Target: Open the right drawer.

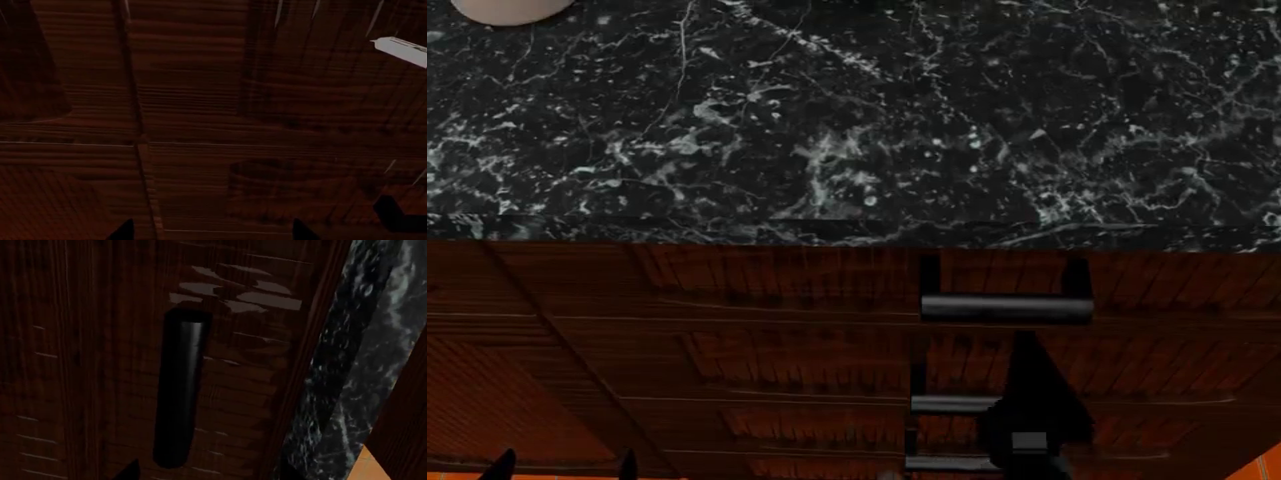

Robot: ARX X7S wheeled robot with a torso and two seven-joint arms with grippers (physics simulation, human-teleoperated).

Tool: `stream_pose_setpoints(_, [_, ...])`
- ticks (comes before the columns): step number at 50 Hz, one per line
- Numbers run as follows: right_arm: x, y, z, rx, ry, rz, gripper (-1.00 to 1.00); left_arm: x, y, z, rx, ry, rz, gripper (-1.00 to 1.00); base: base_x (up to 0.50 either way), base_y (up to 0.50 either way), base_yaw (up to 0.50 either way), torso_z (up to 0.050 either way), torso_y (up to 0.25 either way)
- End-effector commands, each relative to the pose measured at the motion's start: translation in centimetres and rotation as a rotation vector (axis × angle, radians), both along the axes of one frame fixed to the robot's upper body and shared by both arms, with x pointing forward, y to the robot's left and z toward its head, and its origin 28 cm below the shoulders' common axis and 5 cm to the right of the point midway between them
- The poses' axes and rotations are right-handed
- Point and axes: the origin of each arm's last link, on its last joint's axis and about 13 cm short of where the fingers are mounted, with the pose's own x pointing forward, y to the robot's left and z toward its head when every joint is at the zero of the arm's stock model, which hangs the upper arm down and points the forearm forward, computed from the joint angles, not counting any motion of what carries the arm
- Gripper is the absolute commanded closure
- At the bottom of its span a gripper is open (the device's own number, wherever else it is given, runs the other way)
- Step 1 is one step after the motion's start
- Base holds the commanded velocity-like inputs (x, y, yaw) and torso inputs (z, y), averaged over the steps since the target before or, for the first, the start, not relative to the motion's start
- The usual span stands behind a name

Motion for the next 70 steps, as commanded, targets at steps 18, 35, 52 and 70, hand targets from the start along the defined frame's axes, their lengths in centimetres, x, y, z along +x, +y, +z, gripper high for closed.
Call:
stream_pose_setpoints(18, [3.8, 0.0, -0.3, 0.0, -0.004, 0.0, -1.0, 0.0, 0.0, -0.1, 0.008, -0.001, -0.003, -1.0, 0.0, 0.0, 0.0, 0.0, 0.0])
stream_pose_setpoints(35, [5.9, 0.6, -0.1, -0.019, 0.0, 0.015, -1.0, 0.0, 0.0, -0.1, 0.008, -0.002, -0.006, -1.0, 0.0, 0.0, 0.0, 0.0, 0.0])
stream_pose_setpoints(52, [7.0, 0.7, -1.1, -0.032, 0.031, 0.008, -1.0, 0.0, 0.0, -0.1, 0.01, 0.0, -0.008, -1.0, 0.0, 0.0, 0.0, 0.0, 0.0])
stream_pose_setpoints(70, [7.8, 0.6, -1.3, -0.04, 0.032, 0.002, -1.0, -0.1, -0.1, -0.1, 0.015, 0.001, -0.012, -1.0, 0.0, 0.0, 0.0, 0.0, 0.0])
